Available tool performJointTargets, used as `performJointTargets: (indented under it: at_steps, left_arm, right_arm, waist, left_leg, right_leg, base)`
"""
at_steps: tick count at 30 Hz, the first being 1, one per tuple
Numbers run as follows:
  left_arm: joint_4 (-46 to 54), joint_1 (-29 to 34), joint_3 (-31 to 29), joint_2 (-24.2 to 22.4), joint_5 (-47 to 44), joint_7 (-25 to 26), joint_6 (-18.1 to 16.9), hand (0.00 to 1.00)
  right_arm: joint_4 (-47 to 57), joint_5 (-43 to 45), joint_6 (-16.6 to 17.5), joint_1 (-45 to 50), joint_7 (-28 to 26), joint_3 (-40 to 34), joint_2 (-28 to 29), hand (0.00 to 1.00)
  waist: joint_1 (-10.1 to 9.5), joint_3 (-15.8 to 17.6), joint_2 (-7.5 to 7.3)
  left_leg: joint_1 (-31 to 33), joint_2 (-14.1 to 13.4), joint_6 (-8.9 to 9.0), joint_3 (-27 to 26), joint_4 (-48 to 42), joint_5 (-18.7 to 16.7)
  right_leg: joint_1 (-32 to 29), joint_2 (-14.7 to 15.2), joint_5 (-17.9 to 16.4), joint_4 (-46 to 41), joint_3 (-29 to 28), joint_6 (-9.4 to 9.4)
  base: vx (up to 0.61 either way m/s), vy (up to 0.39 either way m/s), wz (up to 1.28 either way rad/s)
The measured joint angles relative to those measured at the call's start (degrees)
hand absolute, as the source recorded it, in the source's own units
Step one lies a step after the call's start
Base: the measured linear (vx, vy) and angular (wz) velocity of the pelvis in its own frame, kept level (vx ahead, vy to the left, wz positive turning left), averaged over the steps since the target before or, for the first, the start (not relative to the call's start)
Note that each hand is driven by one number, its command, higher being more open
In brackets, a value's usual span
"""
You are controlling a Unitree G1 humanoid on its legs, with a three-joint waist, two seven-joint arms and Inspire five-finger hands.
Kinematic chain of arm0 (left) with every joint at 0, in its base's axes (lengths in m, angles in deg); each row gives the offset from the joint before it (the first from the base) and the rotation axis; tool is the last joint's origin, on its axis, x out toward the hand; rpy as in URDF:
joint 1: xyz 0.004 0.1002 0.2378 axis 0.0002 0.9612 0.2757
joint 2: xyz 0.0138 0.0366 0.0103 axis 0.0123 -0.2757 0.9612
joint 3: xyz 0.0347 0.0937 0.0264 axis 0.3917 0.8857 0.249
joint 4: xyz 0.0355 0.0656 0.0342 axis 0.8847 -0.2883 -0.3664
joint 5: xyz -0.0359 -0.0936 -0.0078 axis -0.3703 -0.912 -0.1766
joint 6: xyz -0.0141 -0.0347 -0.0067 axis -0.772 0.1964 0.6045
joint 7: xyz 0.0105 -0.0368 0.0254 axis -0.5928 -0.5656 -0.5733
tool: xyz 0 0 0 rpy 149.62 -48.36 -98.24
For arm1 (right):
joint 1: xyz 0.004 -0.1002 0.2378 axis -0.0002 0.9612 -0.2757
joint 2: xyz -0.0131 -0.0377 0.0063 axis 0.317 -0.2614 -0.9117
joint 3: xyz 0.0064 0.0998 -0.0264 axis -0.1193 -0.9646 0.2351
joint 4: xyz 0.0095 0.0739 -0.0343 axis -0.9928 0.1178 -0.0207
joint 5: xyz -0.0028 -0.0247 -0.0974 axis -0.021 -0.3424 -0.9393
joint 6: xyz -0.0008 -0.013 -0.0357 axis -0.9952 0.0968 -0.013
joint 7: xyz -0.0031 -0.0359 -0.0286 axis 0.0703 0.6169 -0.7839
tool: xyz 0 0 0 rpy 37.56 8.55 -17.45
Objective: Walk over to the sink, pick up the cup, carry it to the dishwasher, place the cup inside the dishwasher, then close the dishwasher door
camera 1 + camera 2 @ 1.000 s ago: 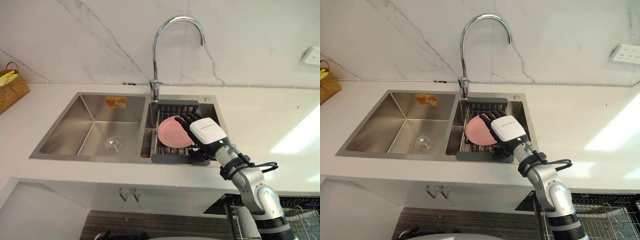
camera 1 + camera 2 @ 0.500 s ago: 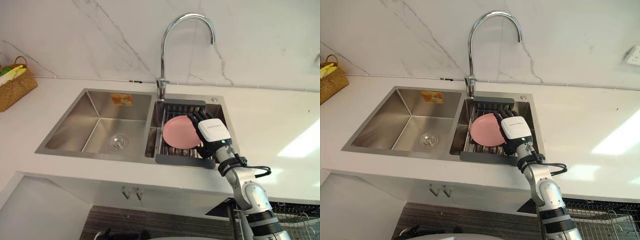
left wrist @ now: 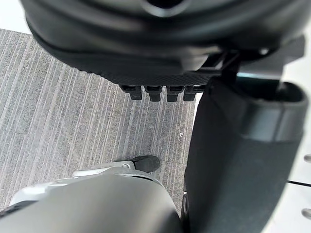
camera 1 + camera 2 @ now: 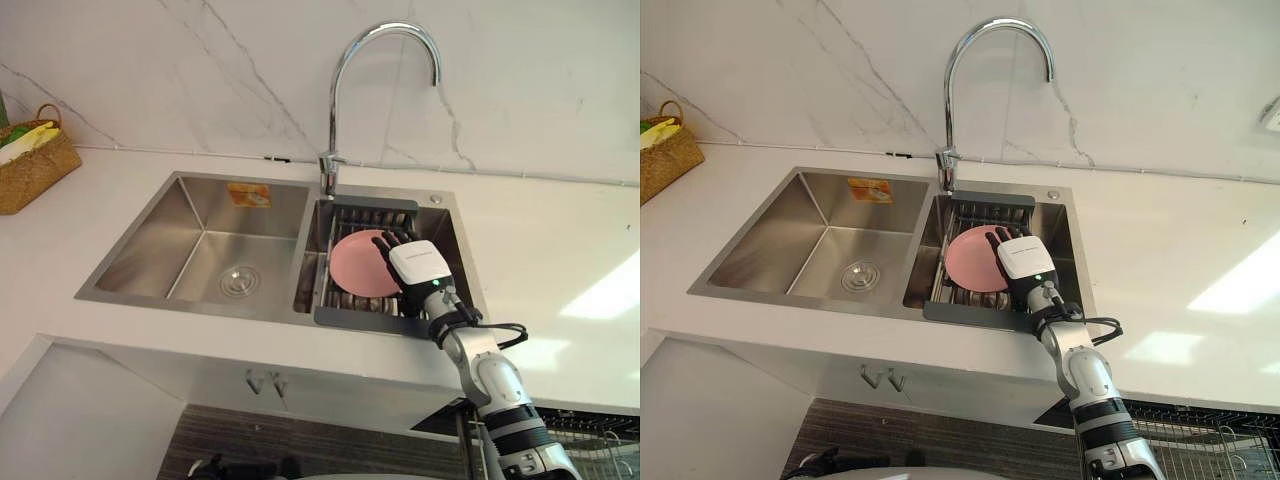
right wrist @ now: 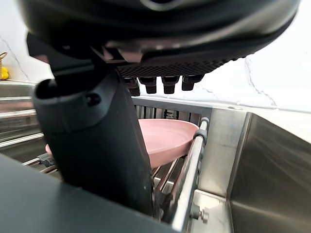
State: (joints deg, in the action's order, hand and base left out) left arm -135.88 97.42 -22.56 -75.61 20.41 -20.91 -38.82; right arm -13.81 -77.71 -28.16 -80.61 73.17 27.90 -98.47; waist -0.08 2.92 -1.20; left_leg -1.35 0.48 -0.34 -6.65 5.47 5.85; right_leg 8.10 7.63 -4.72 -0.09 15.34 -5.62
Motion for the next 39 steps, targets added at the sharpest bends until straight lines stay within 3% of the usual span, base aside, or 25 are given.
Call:
performJointTargets:
  at_steps: [14, 21, 26, 27, 34, 39]
  left_arm:
    - [-2.23, -0.63, 0.01, 0.29, -0.25, 1.6, -2.41, 1.0]
    - [-3.47, -0.57, -0.04, 0.24, -0.22, 2.71, -4.66, 1.0]
    - [-3.48, -0.53, -0.08, 0.24, -0.23, 2.77, -4.66, 1.0]
    - [-3.48, -0.52, -0.08, 0.24, -0.23, 2.78, -4.65, 1.0]
    - [-3.48, -0.51, -0.09, 0.25, -0.23, 2.76, -4.67, 1.0]
    - [-3.49, -0.52, -0.08, 0.28, -0.24, 2.75, -4.66, 1.0]
  right_arm:
    - [-8.02, -2.15, -4.62, 0.3, 22.67, 0.52, 2.04, 1.0]
    - [-9.4, -2.09, -5.83, 0.6, 29.53, 0.54, 2.55, 1.0]
    - [-9.58, -2.05, -5.62, 0.63, 30.83, 0.62, 2.58, 1.0]
    - [-9.58, -2.05, -4.75, 0.62, 30.79, 0.61, 2.47, 0.0]
    - [-9.6, -1.87, -3.03, 0.29, 30.21, 1.76, 1.04, 0.0]
    - [-9.88, -1.76, 0.21, -0.18, 30.26, 2.88, -0.05, 0.0]
  waist:
    - [0.45, 0.2, -0.28]
    - [0.55, 0.24, -0.23]
    - [0.69, 0.3, -0.19]
    - [0.71, 0.3, -0.2]
    - [0.71, 0.28, -0.23]
    - [0.7, 0.28, -0.3]
  left_leg:
    - [0.22, 0.03, 0.05, 0.54, 0.0, 0.05]
    - [0.23, -0.02, 0.13, 0.55, 0.0, 0.0]
    - [0.25, -0.02, 0.13, 0.55, 0.0, -0.01]
    - [0.25, -0.02, 0.13, 0.55, 0.0, -0.01]
    - [0.25, -0.03, 0.12, 0.57, 0.0, 0.0]
    - [0.23, -0.05, 0.12, 0.55, 0.0, 0.01]
  right_leg:
    - [0.09, 0.11, 0.0, 0.04, 0.48, -0.02]
    - [0.09, 0.18, -0.01, 0.04, 0.49, -0.04]
    - [0.09, 0.19, -0.03, 0.05, 0.5, -0.07]
    - [0.09, 0.19, -0.04, 0.05, 0.5, -0.08]
    - [0.09, 0.16, -0.05, 0.04, 0.55, -0.09]
    - [0.09, 0.12, -0.05, 0.04, 0.52, -0.09]
  base:
    - [-0.01, -0.003, 0.02]
    - [0.0, 0.0, 0.0]
    - [0.0, 0.0, 0.0]
    - [0.0, 0.0, 0.0]
    - [0.0, 0.0, 0.0]
    - [0.0, 0.0, 0.0]
